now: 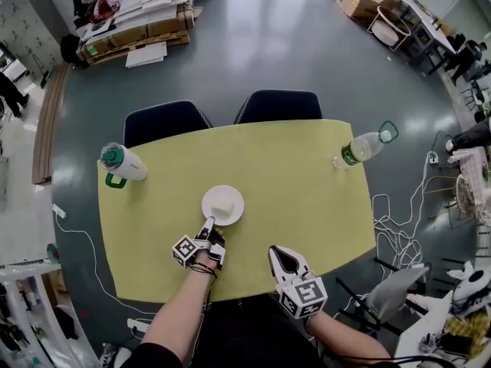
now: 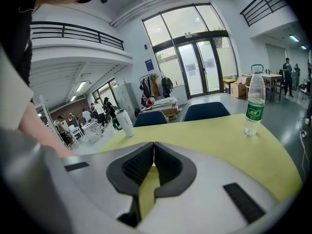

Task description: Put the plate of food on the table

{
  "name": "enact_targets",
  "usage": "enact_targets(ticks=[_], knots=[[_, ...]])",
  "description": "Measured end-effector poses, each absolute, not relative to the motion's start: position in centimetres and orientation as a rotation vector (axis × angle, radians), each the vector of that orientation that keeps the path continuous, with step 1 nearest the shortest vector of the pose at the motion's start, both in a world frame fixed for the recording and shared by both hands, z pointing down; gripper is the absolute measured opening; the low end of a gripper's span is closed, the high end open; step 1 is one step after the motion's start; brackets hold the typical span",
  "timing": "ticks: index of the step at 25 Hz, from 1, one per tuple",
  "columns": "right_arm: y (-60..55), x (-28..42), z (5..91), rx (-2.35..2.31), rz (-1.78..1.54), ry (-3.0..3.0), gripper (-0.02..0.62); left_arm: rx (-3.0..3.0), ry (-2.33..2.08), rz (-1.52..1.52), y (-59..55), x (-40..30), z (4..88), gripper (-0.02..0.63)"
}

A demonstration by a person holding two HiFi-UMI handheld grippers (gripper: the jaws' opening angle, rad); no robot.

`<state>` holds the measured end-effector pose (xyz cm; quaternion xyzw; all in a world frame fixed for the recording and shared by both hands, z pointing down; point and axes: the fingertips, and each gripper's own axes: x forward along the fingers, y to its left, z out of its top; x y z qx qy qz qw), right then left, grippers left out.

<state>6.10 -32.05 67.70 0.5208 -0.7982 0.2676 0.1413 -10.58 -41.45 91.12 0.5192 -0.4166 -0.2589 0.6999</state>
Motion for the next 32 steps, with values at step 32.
enact_targets(ticks=[32], knots=[[-33.1,6.7,67.7,1.504,0.803,-2.339,0.014,1.203,-1.066,-0.309,-37.9,-14.4,88.4,0.011]])
